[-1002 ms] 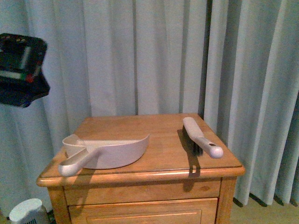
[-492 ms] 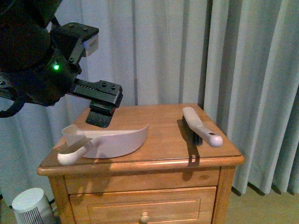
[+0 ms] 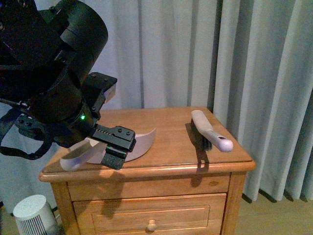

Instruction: Clean up trash

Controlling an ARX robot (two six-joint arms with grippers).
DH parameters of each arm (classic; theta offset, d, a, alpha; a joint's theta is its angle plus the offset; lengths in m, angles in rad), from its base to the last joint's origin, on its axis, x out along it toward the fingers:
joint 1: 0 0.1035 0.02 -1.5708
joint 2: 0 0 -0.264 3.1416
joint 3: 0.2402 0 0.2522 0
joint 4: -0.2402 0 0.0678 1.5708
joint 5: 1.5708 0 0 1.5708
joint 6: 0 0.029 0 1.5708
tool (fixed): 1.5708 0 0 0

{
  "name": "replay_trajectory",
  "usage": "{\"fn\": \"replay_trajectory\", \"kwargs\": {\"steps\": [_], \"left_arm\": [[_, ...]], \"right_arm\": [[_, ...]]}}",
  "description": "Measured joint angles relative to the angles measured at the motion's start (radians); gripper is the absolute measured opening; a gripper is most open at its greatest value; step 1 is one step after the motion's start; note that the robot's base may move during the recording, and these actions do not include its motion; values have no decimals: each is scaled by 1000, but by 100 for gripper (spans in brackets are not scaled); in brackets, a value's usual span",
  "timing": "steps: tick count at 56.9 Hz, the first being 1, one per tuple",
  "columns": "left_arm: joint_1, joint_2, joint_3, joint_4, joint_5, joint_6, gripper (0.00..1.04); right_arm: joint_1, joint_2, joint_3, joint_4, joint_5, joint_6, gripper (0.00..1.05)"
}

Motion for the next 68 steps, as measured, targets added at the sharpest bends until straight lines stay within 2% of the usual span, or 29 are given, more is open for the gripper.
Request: {"fn": "replay_trajectory", "kwargs": {"steps": [50, 64, 68], "left_arm": [[51, 39, -62, 64, 20, 37, 97], [51, 39, -62, 68, 14, 41, 57], [51, 39, -62, 76, 8, 42, 42]], "right_arm": [[0, 0, 0, 0, 0, 0, 97], [0, 0, 0, 0, 0, 0, 97], [0, 0, 0, 0, 0, 0, 97]]}}
